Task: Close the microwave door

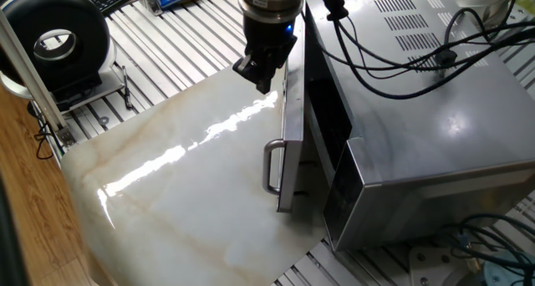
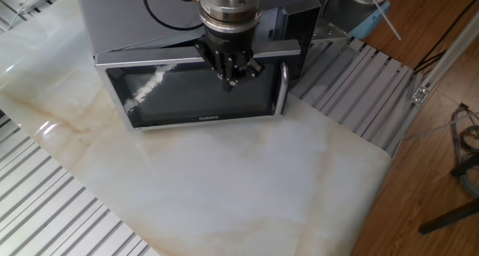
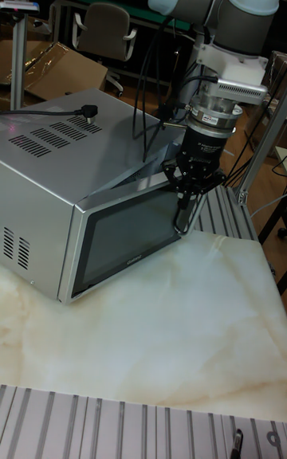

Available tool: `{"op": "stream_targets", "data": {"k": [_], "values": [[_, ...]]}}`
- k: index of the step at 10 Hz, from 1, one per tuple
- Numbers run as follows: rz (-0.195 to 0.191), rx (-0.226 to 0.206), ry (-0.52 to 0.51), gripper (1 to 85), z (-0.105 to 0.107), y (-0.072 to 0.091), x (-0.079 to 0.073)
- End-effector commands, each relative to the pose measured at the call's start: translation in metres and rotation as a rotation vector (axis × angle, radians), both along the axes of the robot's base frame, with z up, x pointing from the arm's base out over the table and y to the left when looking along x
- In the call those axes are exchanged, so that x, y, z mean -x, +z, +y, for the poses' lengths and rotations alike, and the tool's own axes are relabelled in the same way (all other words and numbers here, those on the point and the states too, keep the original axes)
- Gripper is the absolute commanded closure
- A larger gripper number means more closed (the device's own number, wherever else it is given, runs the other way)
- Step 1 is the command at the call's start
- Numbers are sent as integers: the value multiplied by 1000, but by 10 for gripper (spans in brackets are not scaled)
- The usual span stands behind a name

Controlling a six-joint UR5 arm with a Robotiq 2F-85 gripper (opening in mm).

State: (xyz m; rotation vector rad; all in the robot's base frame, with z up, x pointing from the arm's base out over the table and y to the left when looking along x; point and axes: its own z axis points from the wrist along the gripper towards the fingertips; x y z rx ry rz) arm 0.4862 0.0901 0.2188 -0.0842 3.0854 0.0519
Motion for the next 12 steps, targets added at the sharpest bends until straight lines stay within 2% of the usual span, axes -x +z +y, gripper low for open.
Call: {"op": "stream_targets", "data": {"k": [1, 2, 3, 6, 8, 10, 12], "values": [[3, -34, -48, 847, 7, 2, 0], [8, -61, -68, 847, 14, 2, 1], [0, -63, -73, 847, 15, 2, 1], [35, 13, -77, 847, -6, -4, 19], [59, 55, -67, 847, -21, -8, 25], [54, 68, -65, 847, -24, -7, 26], [46, 97, -46, 847, -36, -5, 28]]}}
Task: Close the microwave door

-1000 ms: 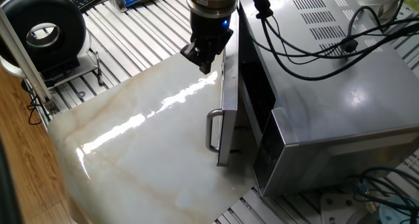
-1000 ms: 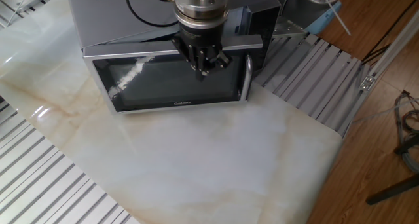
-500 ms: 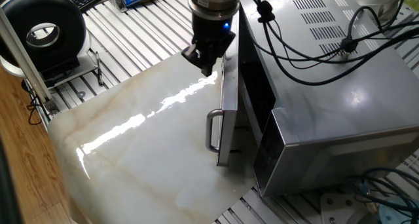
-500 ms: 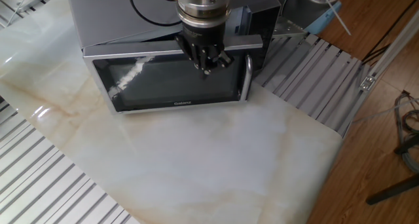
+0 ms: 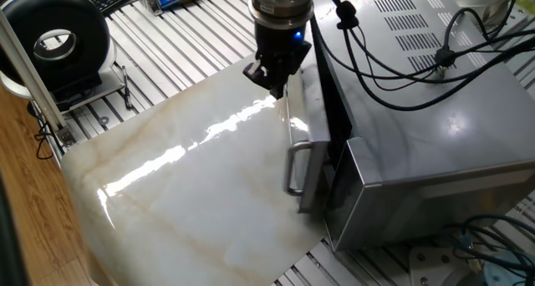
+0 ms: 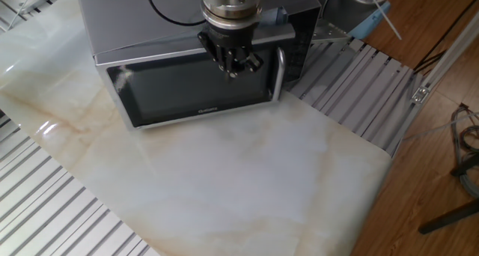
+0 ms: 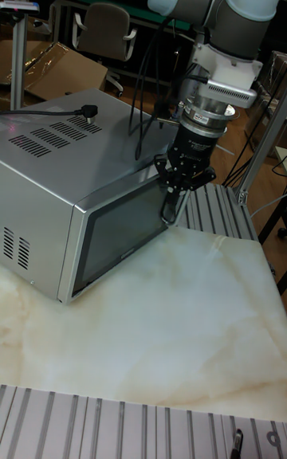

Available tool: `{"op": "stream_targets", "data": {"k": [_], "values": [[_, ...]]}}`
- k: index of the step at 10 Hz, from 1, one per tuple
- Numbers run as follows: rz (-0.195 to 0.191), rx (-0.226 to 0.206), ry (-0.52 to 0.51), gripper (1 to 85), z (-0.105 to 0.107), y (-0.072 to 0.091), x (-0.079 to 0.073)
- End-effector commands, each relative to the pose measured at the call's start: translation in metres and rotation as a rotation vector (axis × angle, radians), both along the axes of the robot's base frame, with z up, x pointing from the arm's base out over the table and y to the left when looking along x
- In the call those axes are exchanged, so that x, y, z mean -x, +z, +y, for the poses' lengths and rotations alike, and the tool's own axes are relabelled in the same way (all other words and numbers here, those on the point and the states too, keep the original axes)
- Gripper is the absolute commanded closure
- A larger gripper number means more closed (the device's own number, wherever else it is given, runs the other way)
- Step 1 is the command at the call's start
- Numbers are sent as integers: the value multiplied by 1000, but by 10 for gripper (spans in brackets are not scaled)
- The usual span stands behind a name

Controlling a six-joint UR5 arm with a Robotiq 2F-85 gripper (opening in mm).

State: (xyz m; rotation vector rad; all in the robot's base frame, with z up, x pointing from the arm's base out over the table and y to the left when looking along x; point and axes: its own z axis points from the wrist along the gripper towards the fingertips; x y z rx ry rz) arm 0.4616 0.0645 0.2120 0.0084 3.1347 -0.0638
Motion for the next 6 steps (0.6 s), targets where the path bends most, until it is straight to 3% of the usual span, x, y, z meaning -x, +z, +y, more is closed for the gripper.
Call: {"op": "stream_targets", "data": {"k": [1, 3, 6], "values": [[-2, 29, 30, 847, -20, -1, 1], [-6, 40, 62, 847, -43, -3, -1], [-5, 57, 87, 847, -50, -1, -2]]}}
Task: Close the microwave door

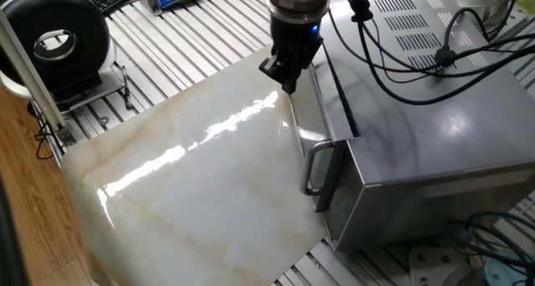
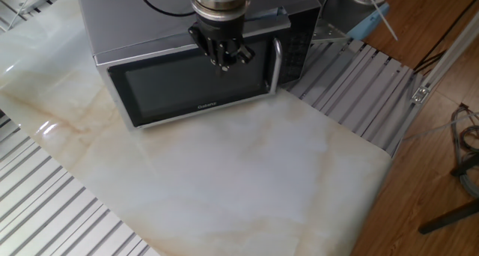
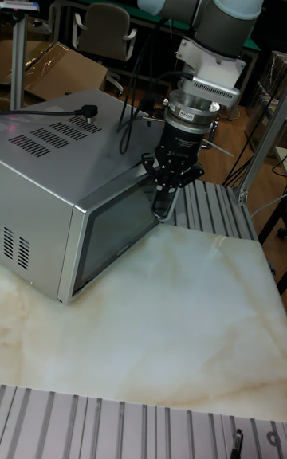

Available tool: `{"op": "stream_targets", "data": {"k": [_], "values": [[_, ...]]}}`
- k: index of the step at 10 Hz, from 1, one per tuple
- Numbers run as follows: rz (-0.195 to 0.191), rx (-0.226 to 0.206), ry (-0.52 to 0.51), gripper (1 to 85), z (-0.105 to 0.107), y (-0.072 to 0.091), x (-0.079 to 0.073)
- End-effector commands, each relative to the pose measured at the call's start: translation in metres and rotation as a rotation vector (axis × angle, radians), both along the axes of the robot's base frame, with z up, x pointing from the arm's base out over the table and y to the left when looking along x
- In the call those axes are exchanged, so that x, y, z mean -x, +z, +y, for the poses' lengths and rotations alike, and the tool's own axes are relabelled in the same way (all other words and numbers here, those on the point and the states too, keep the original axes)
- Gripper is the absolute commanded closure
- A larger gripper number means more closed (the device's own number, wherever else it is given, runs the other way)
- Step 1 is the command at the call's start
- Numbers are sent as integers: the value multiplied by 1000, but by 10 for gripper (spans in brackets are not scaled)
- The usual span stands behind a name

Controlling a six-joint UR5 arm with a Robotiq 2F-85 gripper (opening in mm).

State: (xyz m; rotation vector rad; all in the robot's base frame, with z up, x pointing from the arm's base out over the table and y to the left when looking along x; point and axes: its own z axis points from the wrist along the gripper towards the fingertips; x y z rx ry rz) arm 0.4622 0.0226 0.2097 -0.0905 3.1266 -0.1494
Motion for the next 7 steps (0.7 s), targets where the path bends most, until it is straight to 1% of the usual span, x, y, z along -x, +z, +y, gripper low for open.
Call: {"op": "stream_targets", "data": {"k": [1, 2, 3, 5, 6, 7], "values": [[-3, 1, 30, 847, -8, 1, -2], [-7, 7, 35, 847, -9, 1, -3], [-13, 3, 53, 847, -8, 2, -4], [-24, -36, 64, 847, -3, 0, -7], [-24, -29, 47, 847, -3, 1, -7], [-23, -29, 36, 847, 2, 4, -8]]}}
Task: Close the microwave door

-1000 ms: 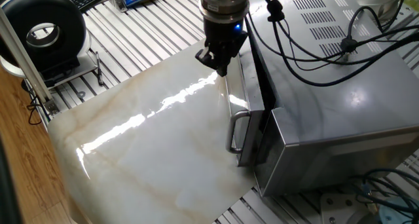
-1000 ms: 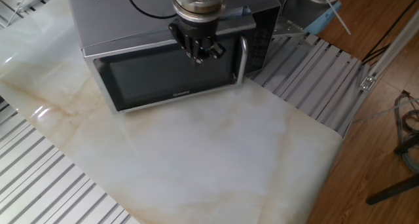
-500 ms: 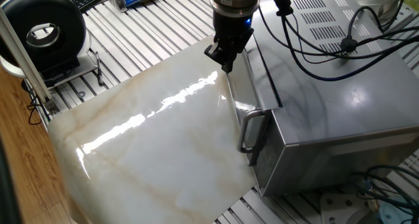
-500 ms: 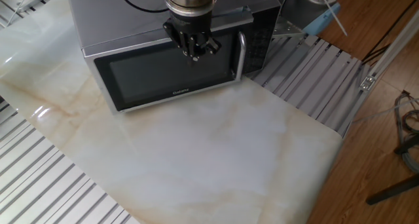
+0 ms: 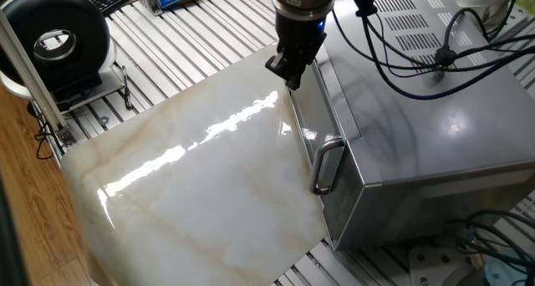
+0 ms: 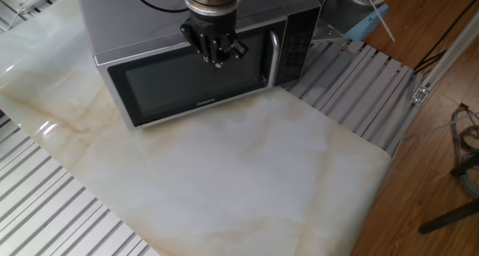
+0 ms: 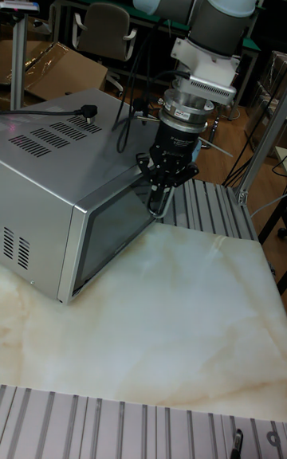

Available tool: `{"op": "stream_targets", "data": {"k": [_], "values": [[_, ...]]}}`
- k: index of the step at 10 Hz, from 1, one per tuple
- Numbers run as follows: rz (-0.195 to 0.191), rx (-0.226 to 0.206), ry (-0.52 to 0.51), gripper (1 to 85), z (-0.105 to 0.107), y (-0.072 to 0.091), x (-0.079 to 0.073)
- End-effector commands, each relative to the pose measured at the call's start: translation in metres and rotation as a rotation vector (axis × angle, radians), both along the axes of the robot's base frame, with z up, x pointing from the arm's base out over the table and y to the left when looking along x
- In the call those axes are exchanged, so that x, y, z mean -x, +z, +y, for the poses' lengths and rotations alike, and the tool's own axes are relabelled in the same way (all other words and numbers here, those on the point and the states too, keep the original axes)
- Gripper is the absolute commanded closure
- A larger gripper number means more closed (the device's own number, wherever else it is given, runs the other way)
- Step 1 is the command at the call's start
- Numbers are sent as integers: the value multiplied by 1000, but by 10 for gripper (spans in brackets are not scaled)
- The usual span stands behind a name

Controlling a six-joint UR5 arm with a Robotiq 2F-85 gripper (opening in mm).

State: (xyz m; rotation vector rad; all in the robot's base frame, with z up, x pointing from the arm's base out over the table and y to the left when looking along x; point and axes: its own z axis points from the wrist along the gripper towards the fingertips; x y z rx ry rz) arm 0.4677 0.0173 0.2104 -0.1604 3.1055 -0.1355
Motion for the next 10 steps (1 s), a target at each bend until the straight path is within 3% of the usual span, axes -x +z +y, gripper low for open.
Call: {"op": "stream_targets", "data": {"k": [1, 3, 5, 8, 10], "values": [[-2, -33, -19, 847, 18, 9, -4], [29, -24, -11, 847, 30, 27, -17], [54, -57, 8, 847, 26, 39, -42], [20, -10, 57, 847, -26, 62, -102], [17, 7, 85, 847, -58, 66, -125]]}}
